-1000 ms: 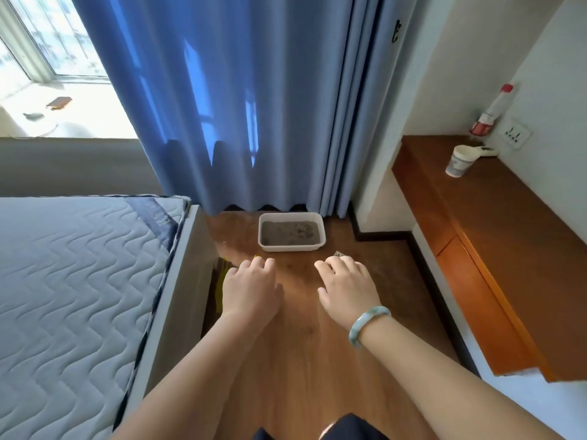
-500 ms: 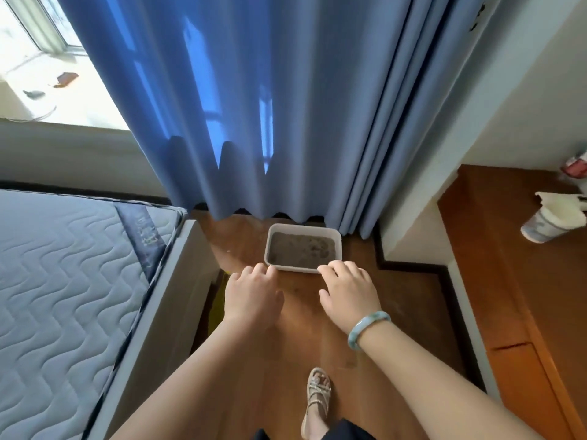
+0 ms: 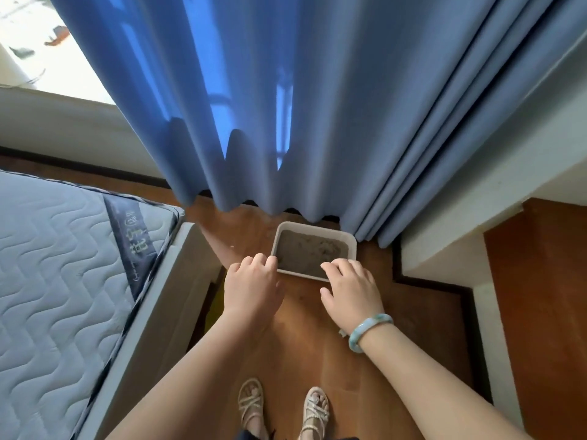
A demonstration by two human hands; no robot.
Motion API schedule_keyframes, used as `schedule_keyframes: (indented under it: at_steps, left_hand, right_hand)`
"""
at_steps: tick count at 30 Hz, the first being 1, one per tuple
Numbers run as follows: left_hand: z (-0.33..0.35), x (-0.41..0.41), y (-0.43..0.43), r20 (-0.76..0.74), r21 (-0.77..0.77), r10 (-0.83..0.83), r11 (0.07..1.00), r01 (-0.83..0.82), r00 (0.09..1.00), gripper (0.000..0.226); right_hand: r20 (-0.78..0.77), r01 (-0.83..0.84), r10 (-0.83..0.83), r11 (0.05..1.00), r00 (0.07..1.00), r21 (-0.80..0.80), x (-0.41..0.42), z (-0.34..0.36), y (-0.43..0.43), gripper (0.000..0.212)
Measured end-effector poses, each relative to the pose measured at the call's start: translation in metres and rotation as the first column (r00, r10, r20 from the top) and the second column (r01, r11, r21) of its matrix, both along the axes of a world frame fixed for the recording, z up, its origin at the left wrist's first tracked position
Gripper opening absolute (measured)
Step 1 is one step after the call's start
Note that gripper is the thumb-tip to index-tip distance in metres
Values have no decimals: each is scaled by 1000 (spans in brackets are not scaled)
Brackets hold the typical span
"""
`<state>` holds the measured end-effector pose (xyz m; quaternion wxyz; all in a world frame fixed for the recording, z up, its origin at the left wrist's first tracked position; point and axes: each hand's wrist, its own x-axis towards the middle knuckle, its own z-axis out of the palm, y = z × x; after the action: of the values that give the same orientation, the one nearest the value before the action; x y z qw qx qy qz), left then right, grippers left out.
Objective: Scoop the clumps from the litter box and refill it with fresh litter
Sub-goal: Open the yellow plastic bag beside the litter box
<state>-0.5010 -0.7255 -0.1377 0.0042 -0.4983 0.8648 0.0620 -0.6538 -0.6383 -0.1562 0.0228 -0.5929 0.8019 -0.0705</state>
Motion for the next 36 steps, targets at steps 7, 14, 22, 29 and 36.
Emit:
schedule_keyframes:
  at_steps: [7,14,22,29,36]
  left_hand:
    - [-38,7,-50,21,12,-76,997,76,997,32]
    - [-120,20,-80,76,89,-68,994,61,995,40]
    - [-262,8,-98,66,97,33,995,-39,997,38]
    - [-430,12,-109,64,70,46,996,-51,997,44]
    - [-591,28,-134,122,63,69,995,-77,990,32]
  right_hand:
    - [38,20,-21,999,999,31,23,-35,-48,39]
    - [78,11,-20,993,997,115,34,-114,-85,40]
    - [145,-67,51,993,988,101,28,-248,-118,39]
    - [162,-119,106,991,981,69,24,-413,-142,37]
    - [228,-242,214,964,950,107,25,-573,-175,40]
